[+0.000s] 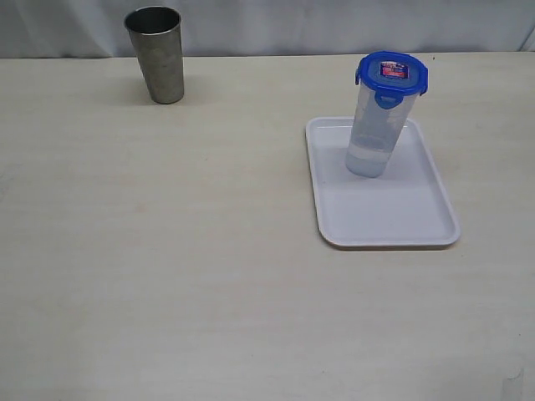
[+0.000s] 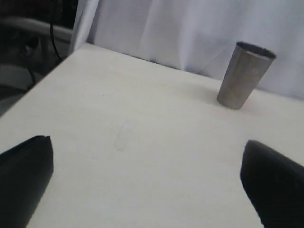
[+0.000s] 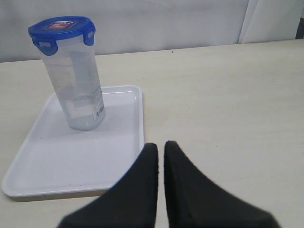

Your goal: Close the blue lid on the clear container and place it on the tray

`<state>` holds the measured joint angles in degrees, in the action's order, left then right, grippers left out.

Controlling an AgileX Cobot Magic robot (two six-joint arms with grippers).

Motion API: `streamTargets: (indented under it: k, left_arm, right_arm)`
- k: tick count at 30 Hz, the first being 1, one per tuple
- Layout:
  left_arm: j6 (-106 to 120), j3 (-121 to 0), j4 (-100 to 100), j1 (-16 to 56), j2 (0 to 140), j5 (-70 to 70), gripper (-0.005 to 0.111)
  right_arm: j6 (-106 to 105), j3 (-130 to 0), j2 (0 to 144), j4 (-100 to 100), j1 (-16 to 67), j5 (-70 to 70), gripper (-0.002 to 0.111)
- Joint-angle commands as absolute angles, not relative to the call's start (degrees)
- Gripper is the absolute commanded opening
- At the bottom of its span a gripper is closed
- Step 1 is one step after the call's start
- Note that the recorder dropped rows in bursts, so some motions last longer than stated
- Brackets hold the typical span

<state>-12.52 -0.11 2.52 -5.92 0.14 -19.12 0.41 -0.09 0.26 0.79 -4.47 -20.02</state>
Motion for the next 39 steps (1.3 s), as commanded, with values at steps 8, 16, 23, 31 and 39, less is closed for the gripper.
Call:
streamTargets:
  k: [8, 16, 23, 31, 39]
  left_arm:
    - [0.0, 0.0, 2.42, -5.98, 0.0, -18.89, 0.105]
    - [5.69, 0.0, 2.41, -5.98, 0.0, -18.89, 0.105]
    - [5.81, 0.0, 2.31, -5.98, 0.0, -18.89, 0.105]
    - [5.81, 0.0, 2.31, -5.98, 0.0, -18.89, 0.105]
    - [5.81, 0.0, 2.31, -5.98, 0.0, -18.89, 0.105]
  right_arm:
    - [0.0, 0.0, 0.0, 0.77, -4.69, -19.79, 0.005]
    - [0.0, 0.0, 0.0, 0.77, -4.69, -19.79, 0.005]
    - [0.0, 0.0, 0.0, 0.77, -4.69, -19.79, 0.005]
    - [0.0, 0.0, 0.0, 0.77, -4.69, -19.79, 0.005]
    - [0.0, 0.0, 0.0, 0.77, -4.69, -19.79, 0.005]
